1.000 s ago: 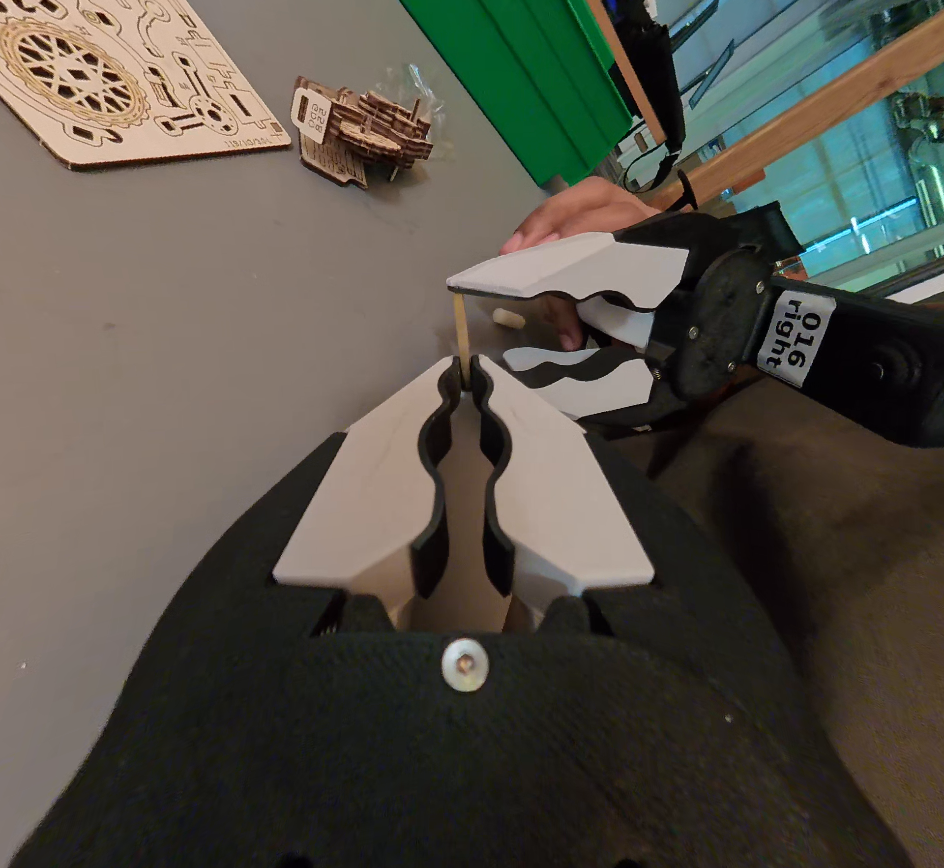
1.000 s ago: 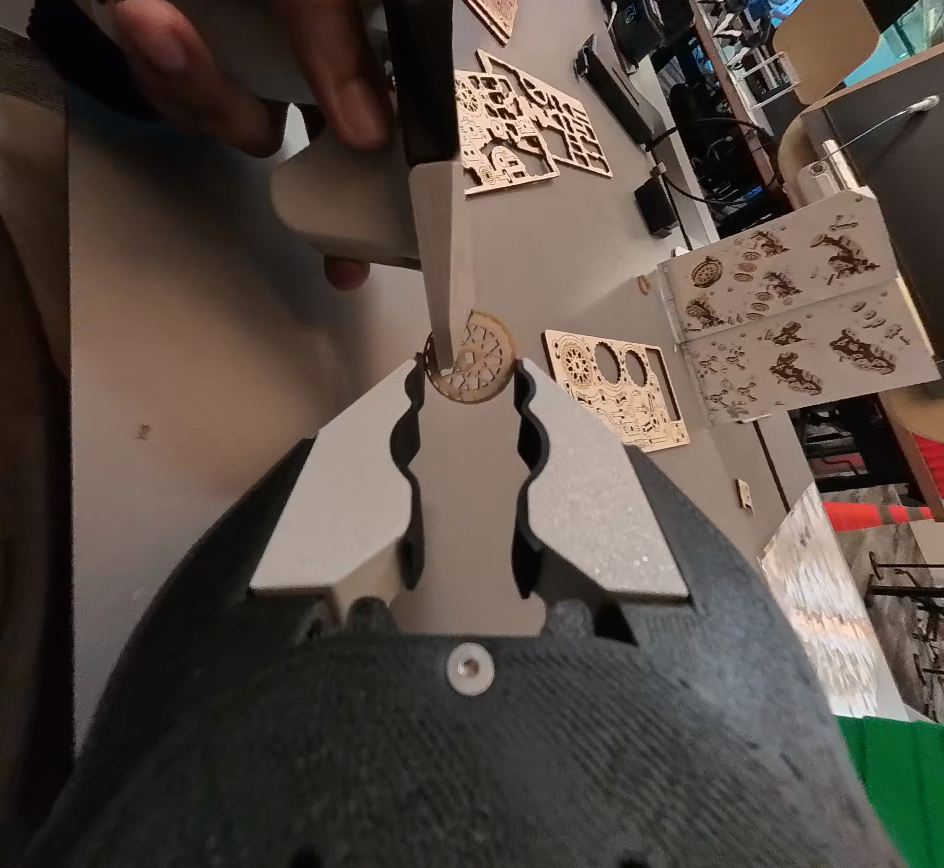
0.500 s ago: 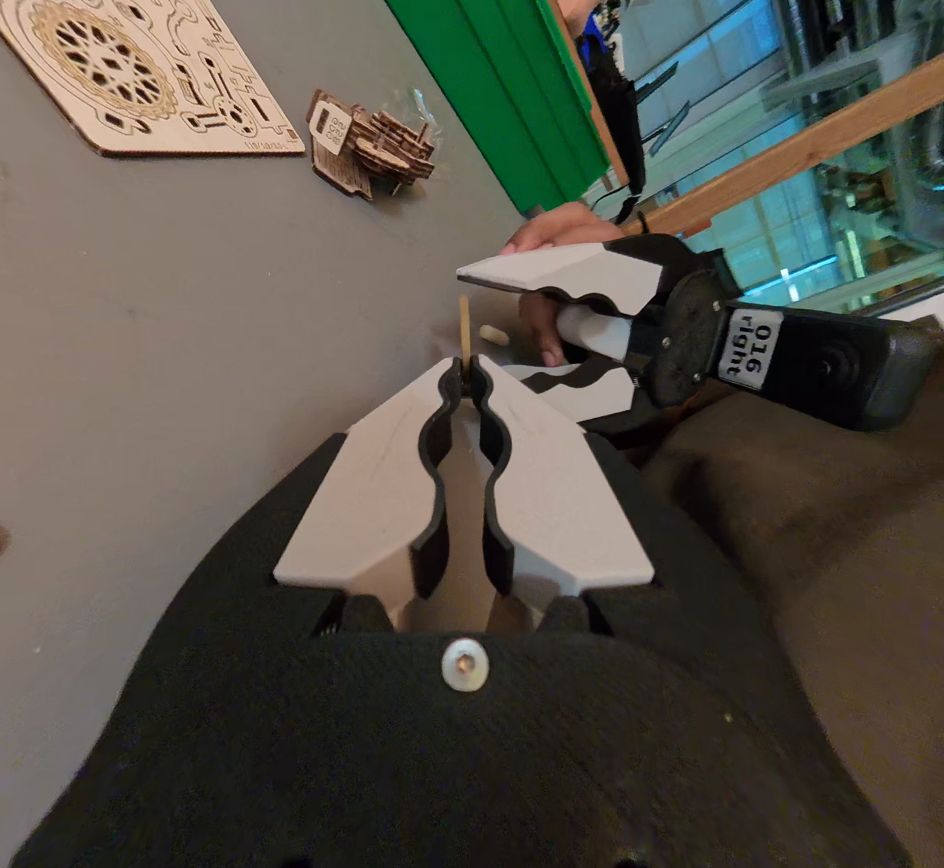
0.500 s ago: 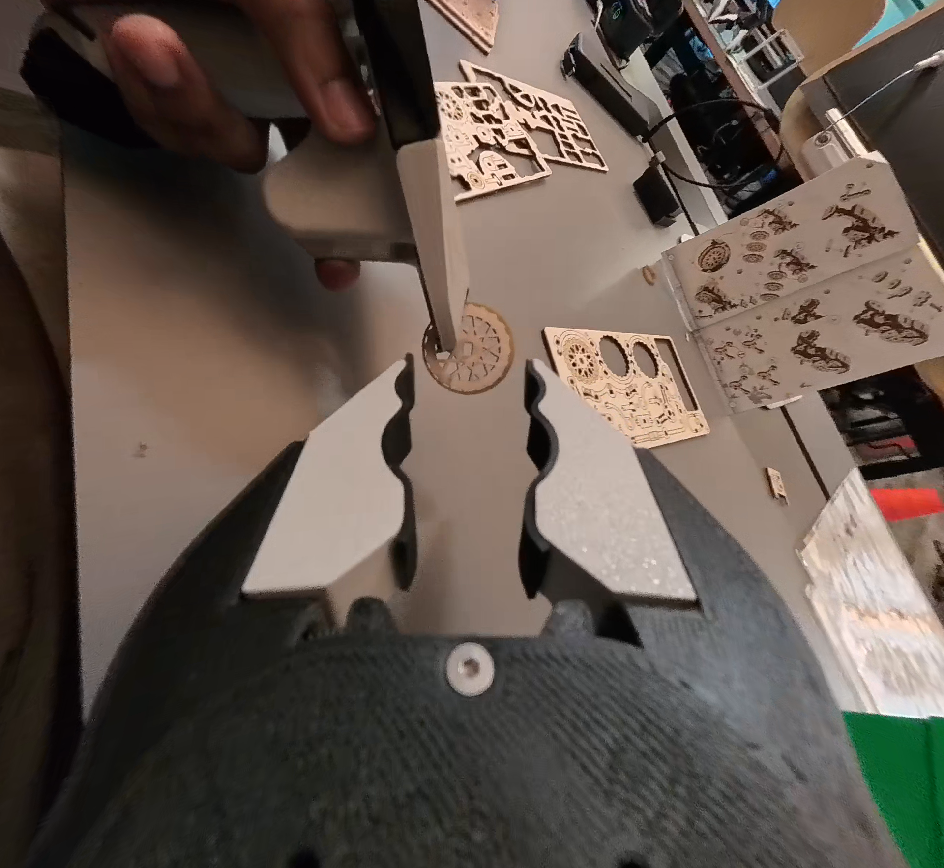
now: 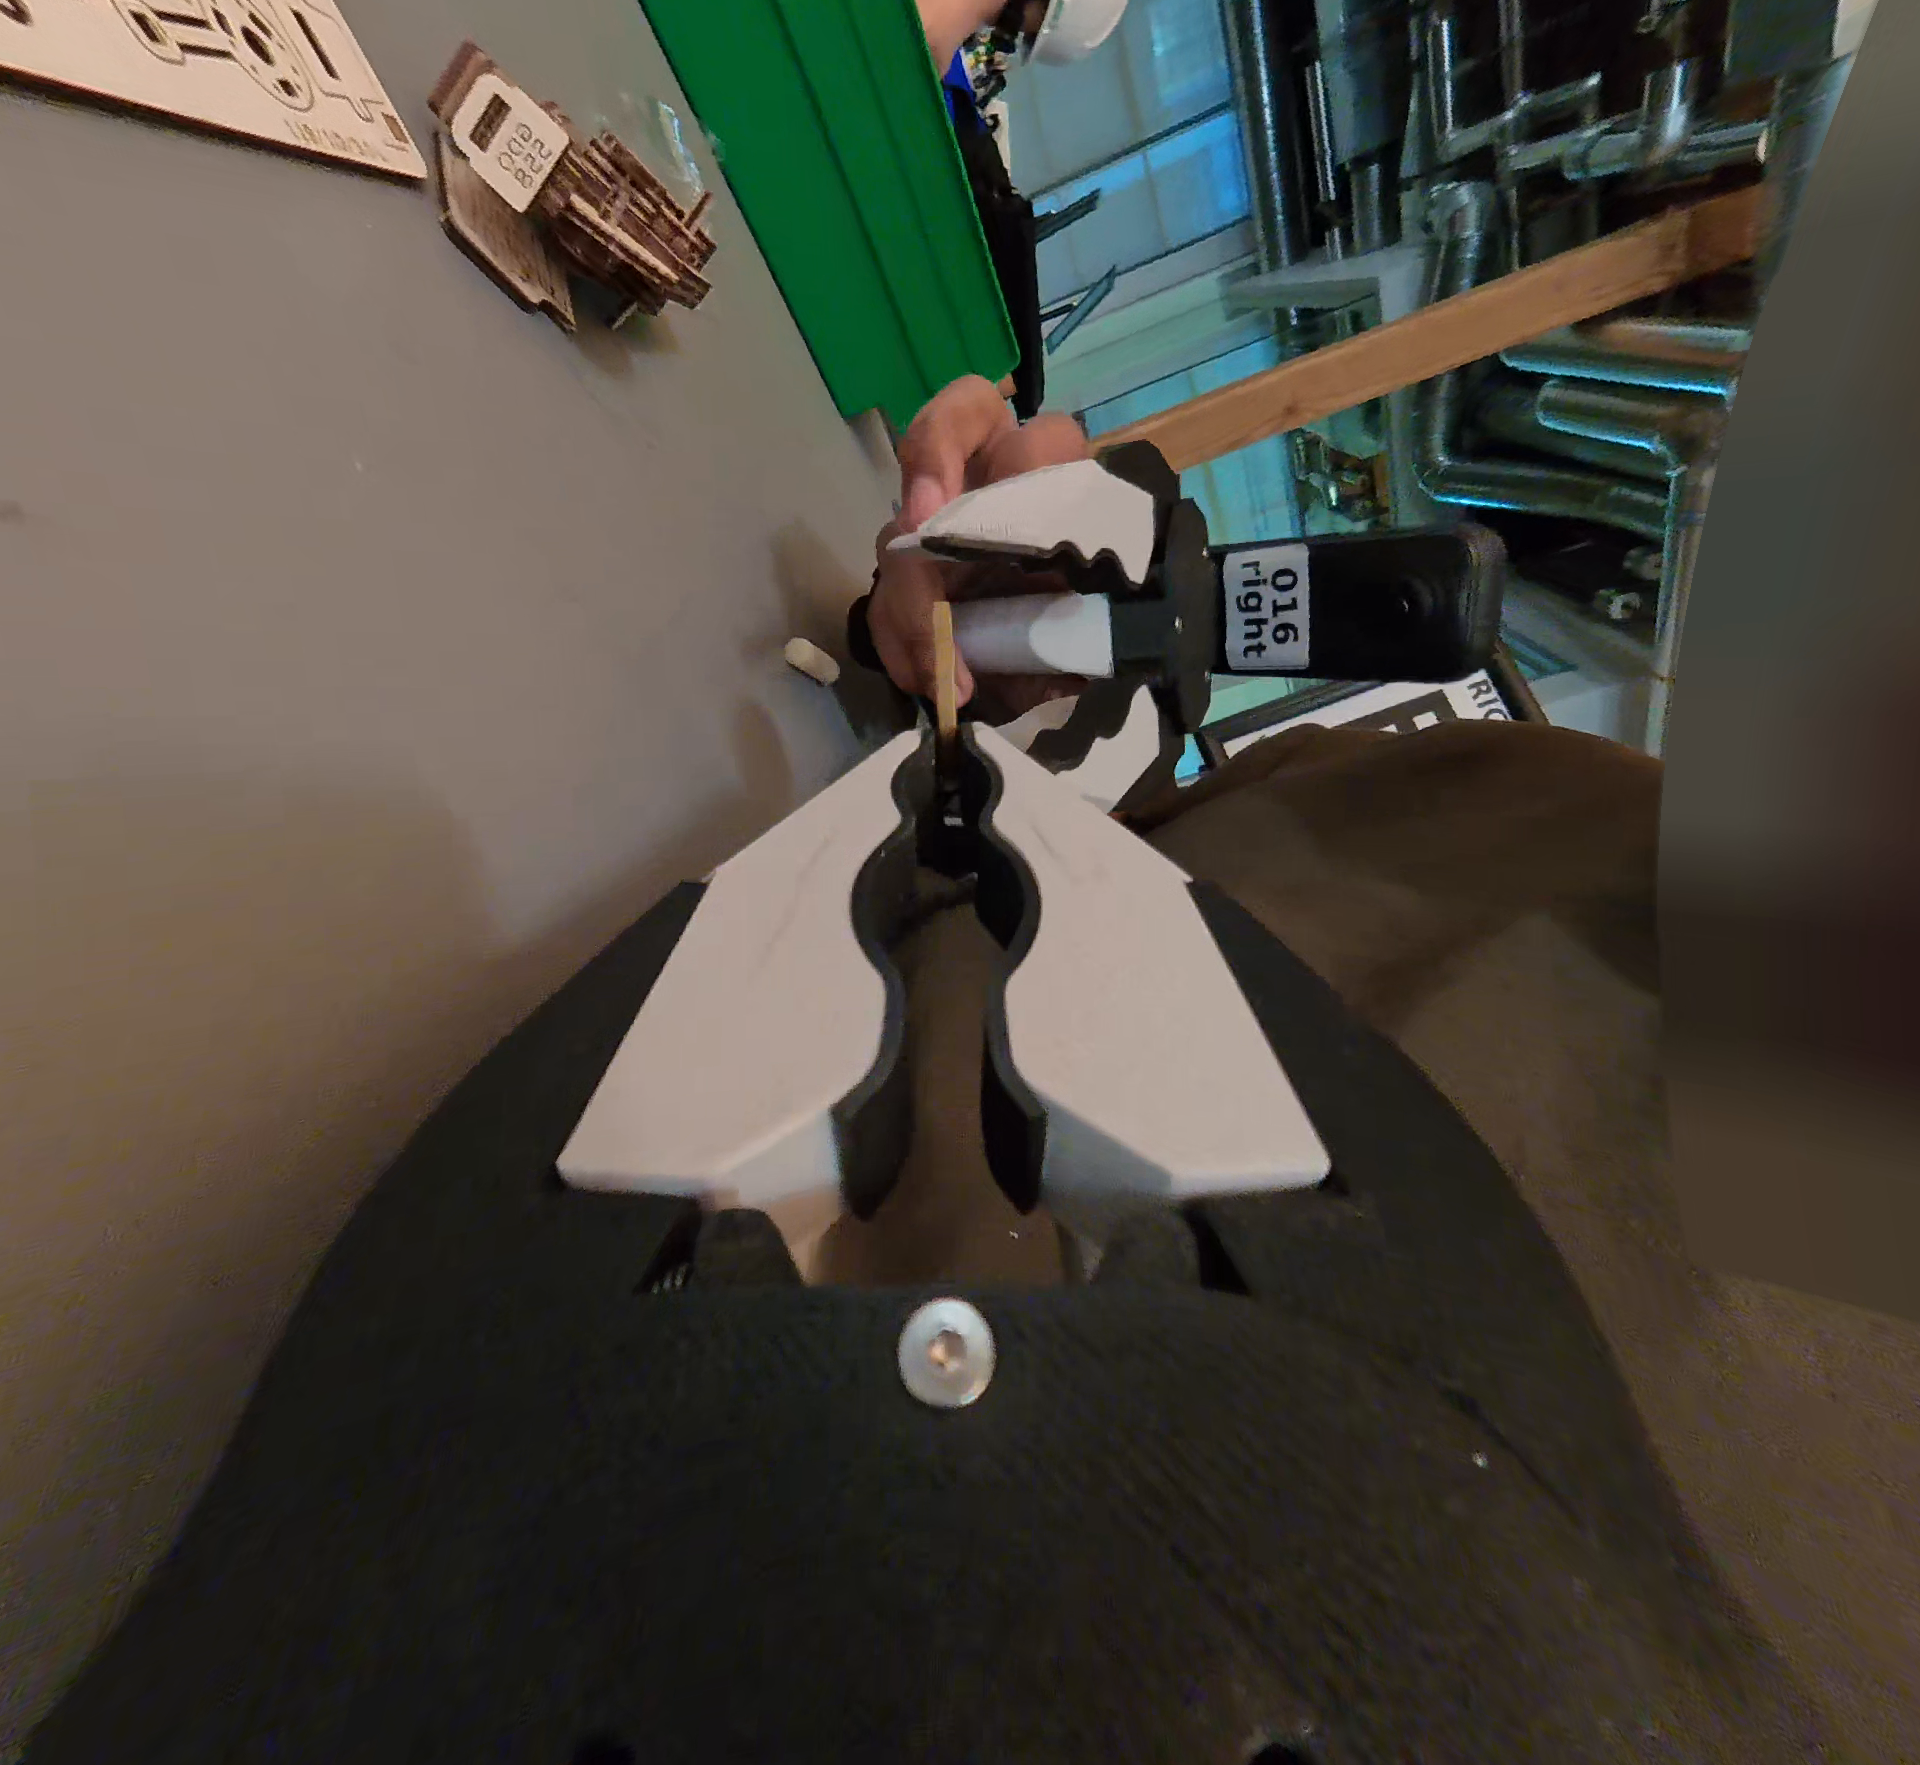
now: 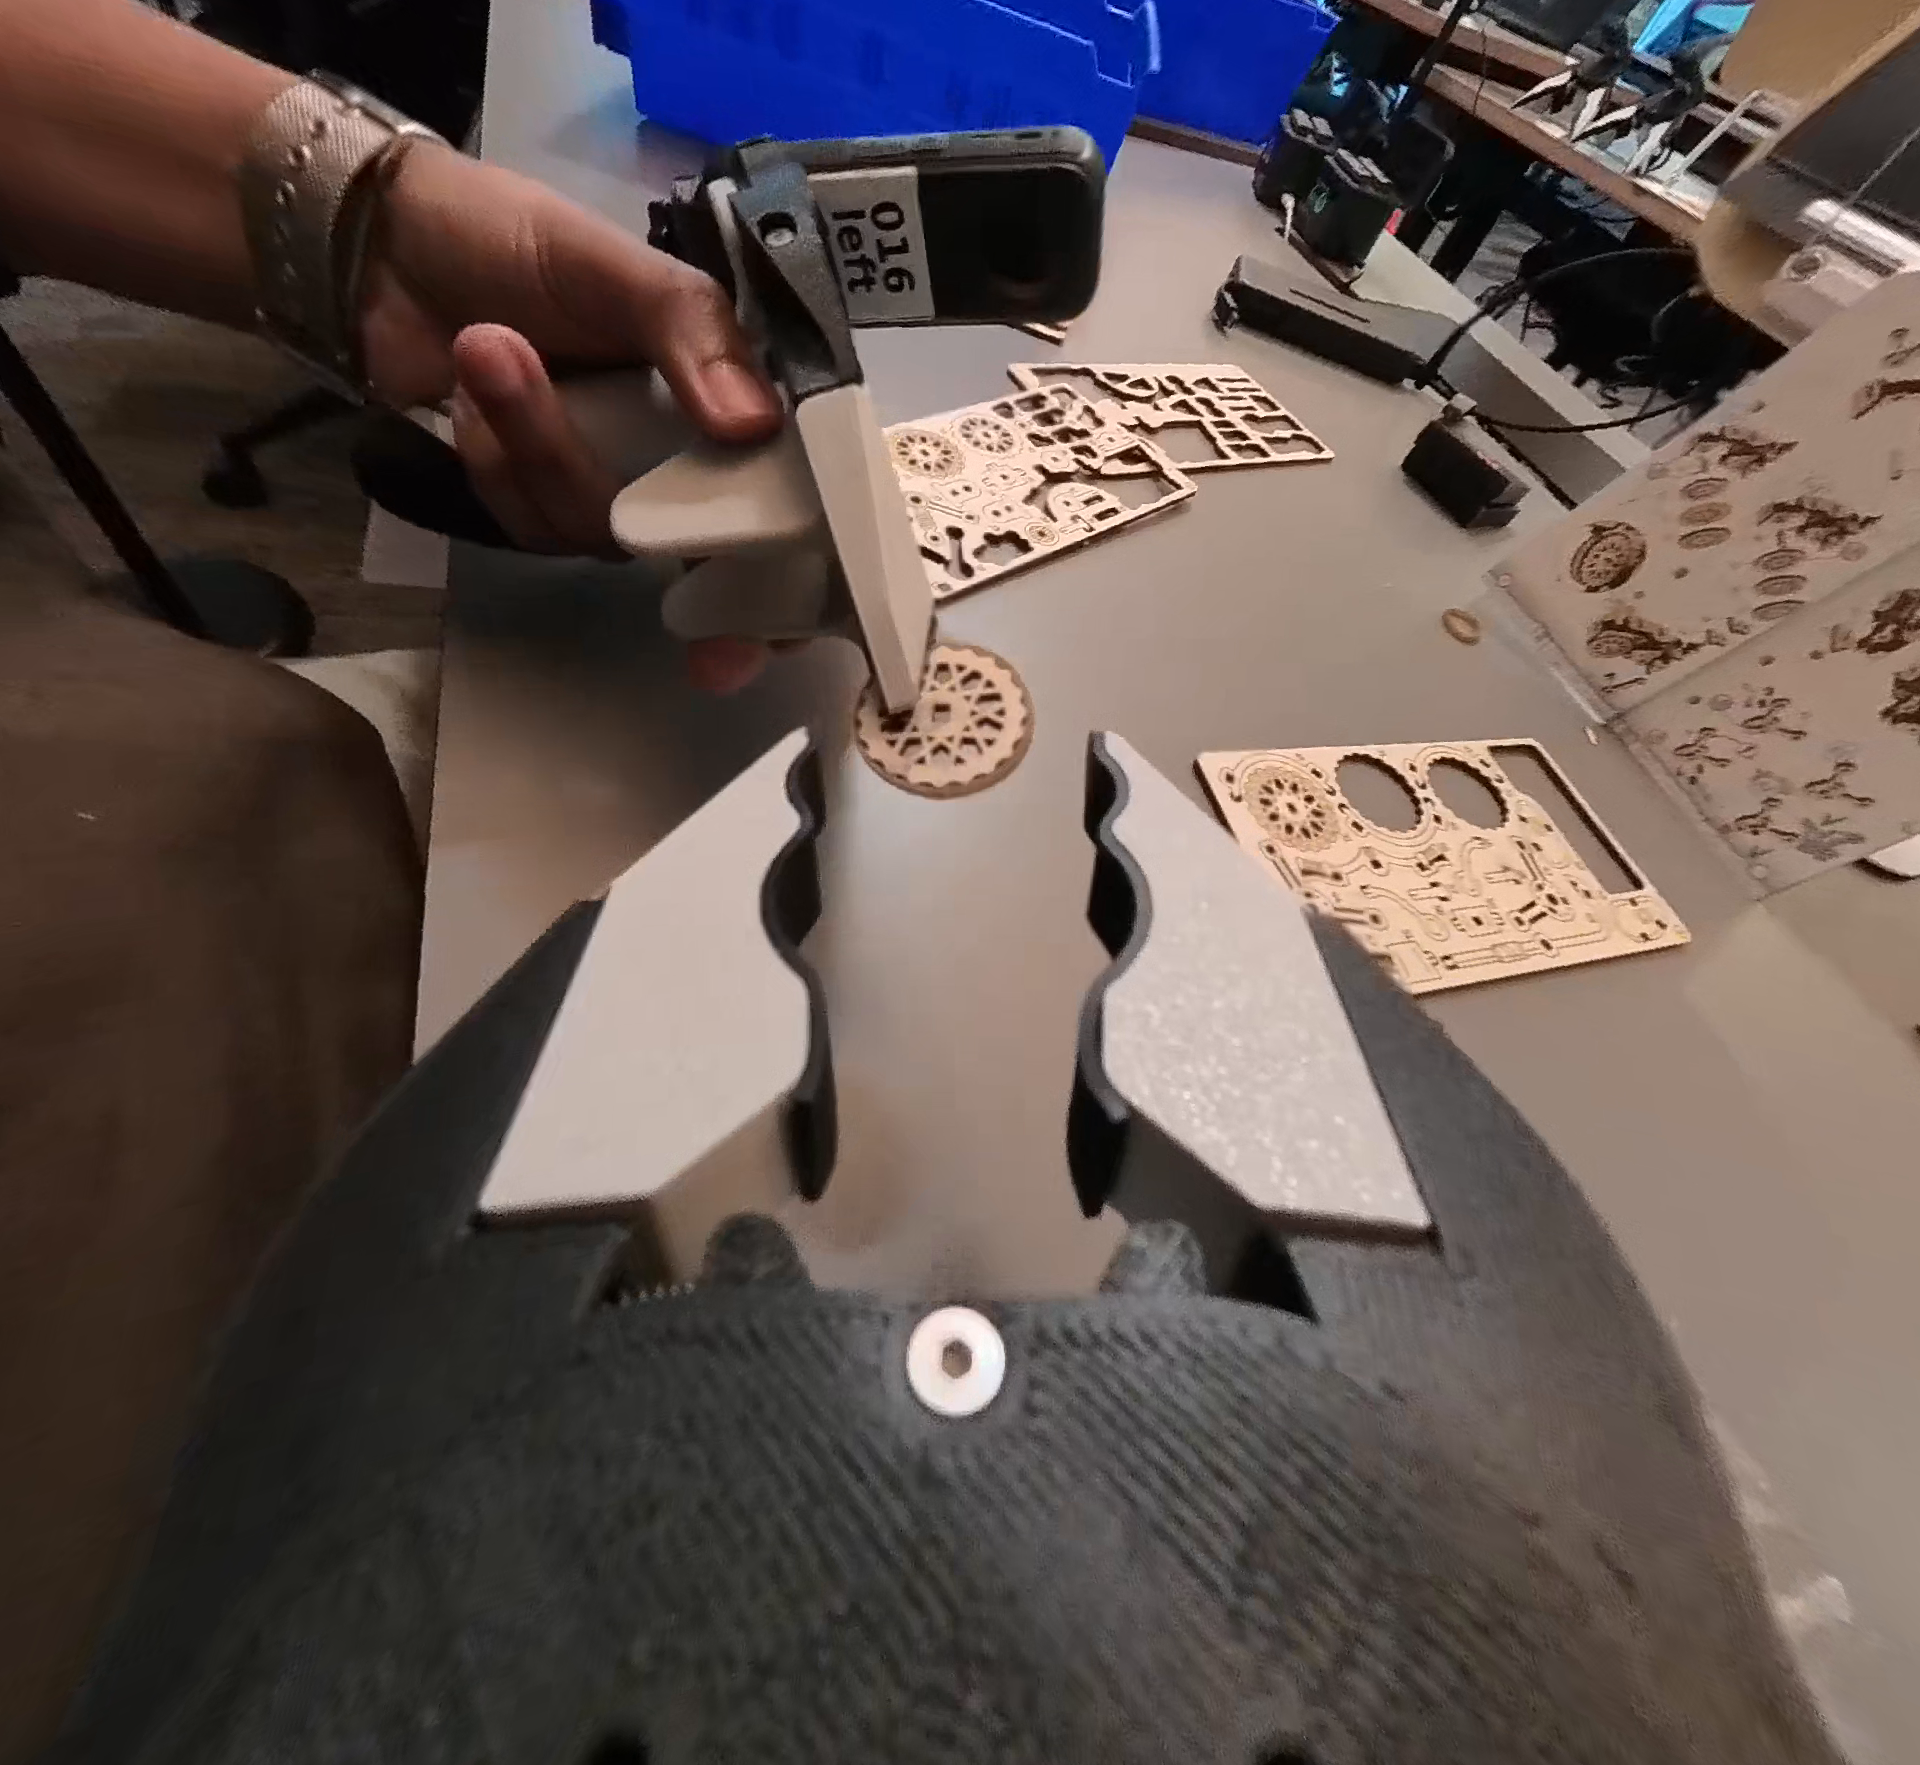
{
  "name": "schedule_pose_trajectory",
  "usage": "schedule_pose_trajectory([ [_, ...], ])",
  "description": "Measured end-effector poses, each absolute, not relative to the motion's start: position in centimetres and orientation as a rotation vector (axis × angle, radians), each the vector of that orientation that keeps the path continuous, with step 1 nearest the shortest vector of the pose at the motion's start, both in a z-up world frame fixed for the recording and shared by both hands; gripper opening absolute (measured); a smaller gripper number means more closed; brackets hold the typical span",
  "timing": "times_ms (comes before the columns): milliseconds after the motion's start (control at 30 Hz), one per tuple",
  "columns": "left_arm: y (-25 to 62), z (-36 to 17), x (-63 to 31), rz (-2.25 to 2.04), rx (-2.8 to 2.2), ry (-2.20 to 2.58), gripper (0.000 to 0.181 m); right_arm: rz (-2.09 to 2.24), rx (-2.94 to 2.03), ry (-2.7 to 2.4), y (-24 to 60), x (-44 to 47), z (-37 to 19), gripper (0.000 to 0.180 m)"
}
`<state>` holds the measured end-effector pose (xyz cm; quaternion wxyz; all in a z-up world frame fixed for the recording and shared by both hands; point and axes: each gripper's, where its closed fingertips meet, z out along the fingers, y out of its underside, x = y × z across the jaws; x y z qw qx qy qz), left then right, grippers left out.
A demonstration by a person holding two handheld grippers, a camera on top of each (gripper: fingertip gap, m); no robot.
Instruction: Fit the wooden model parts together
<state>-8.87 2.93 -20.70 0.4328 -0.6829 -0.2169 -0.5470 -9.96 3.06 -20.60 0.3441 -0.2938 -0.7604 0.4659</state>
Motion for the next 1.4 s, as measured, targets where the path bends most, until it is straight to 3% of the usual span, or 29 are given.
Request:
schedule_pose_trajectory([
  [233, 3.0, -20.7, -8.5, -1.379, -1.706, -0.538, 0.000, 1.148, -0.695, -1.980, 2.7, -9.9, -20.8, 0.034],
  [467, 3.1, -20.7, -8.5, -1.355, -1.705, -0.528, 0.001, 1.132, -0.685, -1.986, 2.8, -9.8, -20.8, 0.033],
  [567, 3.5, -20.5, -8.9, -1.343, -1.678, -0.561, 0.028, 1.113, -0.703, -1.949, 3.7, -10.0, -20.1, 0.033],
  [633, 3.9, -20.2, -9.2, -1.355, -1.639, -0.591, 0.034, 1.097, -0.746, -1.889, 5.5, -10.3, -19.1, 0.033],
  [967, 10.4, -21.0, -8.9, -1.310, -1.596, -0.760, 0.028, 1.018, -1.104, -1.534, 18.7, -9.0, -16.9, 0.032],
  [1400, 15.0, -24.2, -12.1, -1.126, -1.520, -1.105, 0.019, 1.031, -1.217, -1.511, 20.9, -8.1, -19.1, 0.032],
])
